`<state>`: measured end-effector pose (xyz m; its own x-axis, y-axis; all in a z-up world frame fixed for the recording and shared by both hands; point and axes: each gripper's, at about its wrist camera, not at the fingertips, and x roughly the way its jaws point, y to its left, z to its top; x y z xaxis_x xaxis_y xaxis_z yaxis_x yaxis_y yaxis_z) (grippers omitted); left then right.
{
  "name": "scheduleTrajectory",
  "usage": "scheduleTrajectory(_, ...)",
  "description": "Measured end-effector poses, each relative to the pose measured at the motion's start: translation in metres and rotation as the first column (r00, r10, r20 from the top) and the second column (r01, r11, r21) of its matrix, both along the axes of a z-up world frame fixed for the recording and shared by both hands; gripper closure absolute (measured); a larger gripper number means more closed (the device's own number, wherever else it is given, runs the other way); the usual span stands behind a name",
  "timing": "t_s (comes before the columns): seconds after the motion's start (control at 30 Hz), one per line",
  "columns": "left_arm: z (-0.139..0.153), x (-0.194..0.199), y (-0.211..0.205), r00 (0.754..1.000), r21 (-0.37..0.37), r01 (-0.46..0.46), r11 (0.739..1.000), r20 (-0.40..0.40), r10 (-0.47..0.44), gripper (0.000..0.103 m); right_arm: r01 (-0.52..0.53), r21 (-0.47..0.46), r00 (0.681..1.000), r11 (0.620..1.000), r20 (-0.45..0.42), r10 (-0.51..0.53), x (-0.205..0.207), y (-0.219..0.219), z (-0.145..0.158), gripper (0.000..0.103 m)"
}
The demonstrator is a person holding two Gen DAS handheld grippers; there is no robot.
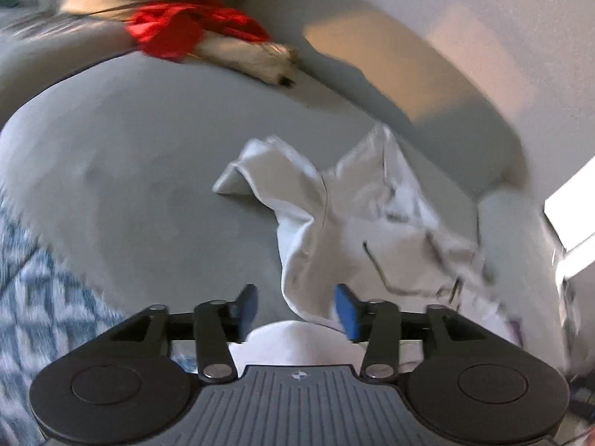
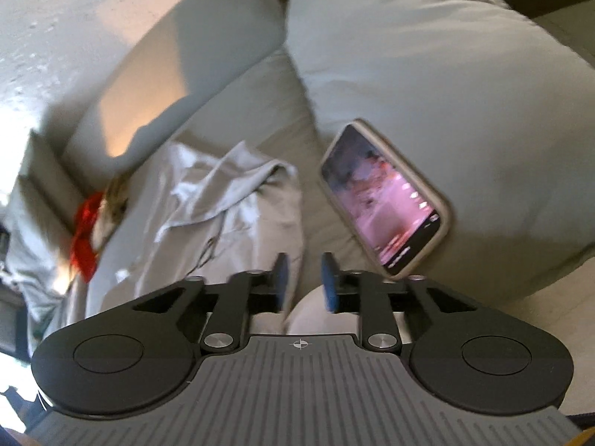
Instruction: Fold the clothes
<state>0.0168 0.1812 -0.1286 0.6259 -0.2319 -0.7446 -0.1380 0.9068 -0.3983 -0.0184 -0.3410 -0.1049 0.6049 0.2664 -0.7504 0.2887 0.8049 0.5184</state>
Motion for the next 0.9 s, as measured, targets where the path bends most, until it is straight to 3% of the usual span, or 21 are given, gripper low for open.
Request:
scheduleTrajectory(0.17,-0.018,0.032,0.002,0.998,-0.019,0.053,0.998,-0.017,-0.053,0.060,-0.068,0.011,0.998,0.998,0.012,0.067,-0.001,0.021,0.001,0.069)
scheduleTrajectory(0.23,-0.025,0.042,-0.003,0.997,-0.006,0.073,0.997,-0.038,-0.073,0.067,-0.088,0.000,0.996,0.996,0.022,0.088,-0.002,0.027,0.002,0.069)
scheduleTrajectory(0.27,-0.028,0.045,-0.005,0.996,0.013,0.078,0.997,-0.047,-0.077,0.073,-0.096,-0.008,0.995,0.995,0.026,0.097,-0.002,0.030,0.002,0.069)
scheduleTrajectory(0.3,-0.028,0.048,-0.007,0.996,0.037,0.077,0.996,-0.051,-0.075,0.102,-0.103,-0.016,0.994,0.995,0.028,0.103,-0.003,0.032,0.002,0.069)
scheduleTrajectory(0.53,0.005,0.019,0.016,0.994,0.014,-0.059,0.998,0.094,0.058,0.100,-0.125,-0.037,0.992,0.991,0.020,0.126,-0.007,0.042,-0.002,0.061)
scheduleTrajectory(0.7,0.008,0.014,0.025,0.992,0.054,-0.089,0.995,0.097,0.083,0.099,-0.164,-0.008,0.986,0.986,-0.027,0.164,-0.008,0.058,-0.019,0.061)
scheduleTrajectory(0.9,-0.002,0.020,0.036,0.993,0.012,-0.102,0.995,0.054,0.101,0.099,-0.113,-0.056,0.993,0.992,-0.051,0.110,-0.017,0.071,-0.039,0.055)
